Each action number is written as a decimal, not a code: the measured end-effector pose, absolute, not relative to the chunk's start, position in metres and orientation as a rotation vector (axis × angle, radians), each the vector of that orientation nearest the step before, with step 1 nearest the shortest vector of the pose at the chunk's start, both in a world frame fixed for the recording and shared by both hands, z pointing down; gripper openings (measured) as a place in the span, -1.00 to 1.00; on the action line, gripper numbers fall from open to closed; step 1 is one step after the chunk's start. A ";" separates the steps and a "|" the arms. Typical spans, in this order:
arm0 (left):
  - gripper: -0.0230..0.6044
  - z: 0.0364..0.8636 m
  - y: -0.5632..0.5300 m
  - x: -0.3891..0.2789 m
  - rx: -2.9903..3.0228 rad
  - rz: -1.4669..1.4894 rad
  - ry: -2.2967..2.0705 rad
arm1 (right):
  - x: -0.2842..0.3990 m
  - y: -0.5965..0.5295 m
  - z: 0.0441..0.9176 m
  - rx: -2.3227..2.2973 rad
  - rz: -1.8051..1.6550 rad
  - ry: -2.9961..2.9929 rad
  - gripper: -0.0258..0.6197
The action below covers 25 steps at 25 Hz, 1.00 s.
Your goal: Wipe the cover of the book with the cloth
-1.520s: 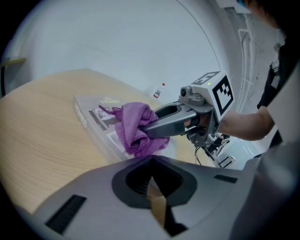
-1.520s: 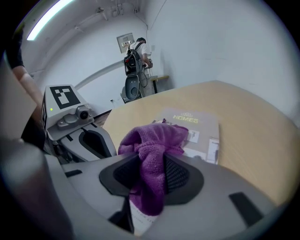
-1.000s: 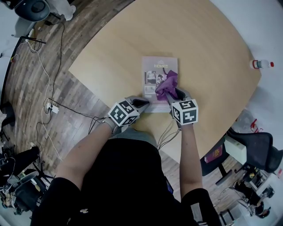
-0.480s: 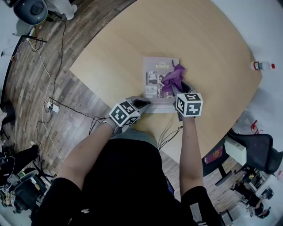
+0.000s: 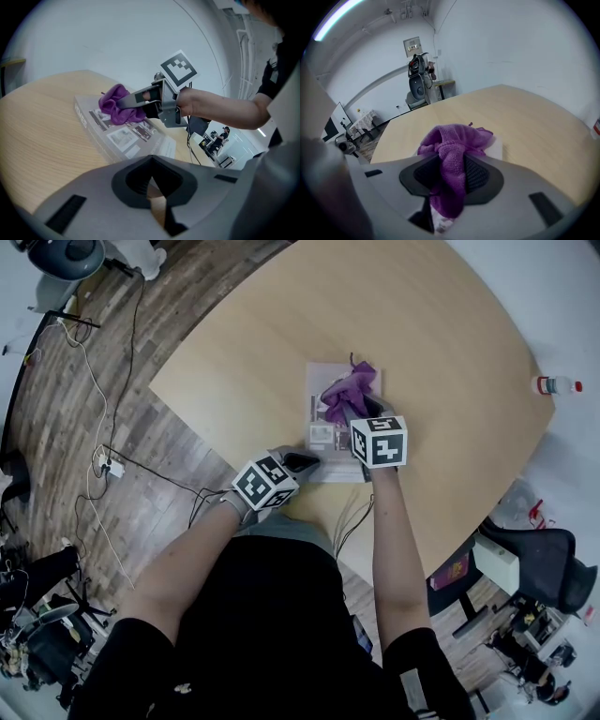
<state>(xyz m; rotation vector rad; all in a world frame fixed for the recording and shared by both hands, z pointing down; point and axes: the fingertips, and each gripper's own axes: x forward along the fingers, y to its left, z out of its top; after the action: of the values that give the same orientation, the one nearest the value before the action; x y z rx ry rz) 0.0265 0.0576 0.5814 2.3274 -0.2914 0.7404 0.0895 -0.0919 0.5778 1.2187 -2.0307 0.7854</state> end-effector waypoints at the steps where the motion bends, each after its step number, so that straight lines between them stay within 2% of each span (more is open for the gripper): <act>1: -0.87 0.581 0.058 0.026 2.327 0.740 -0.292 | 0.081 -0.093 0.578 1.204 0.776 -2.039 -0.48; 16: -0.87 0.579 0.057 0.024 2.327 0.739 -0.292 | -0.013 -0.108 0.576 1.022 0.670 -2.141 -0.48; 25: -0.87 0.580 0.058 0.023 2.325 0.727 -0.290 | -0.040 -0.123 0.575 1.013 0.653 -2.201 -0.47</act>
<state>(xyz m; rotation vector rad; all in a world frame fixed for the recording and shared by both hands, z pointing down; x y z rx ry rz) 0.0229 0.0575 0.5796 2.3250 -0.2896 0.7272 -0.0404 -0.1234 0.5755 1.0133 -2.2009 0.6534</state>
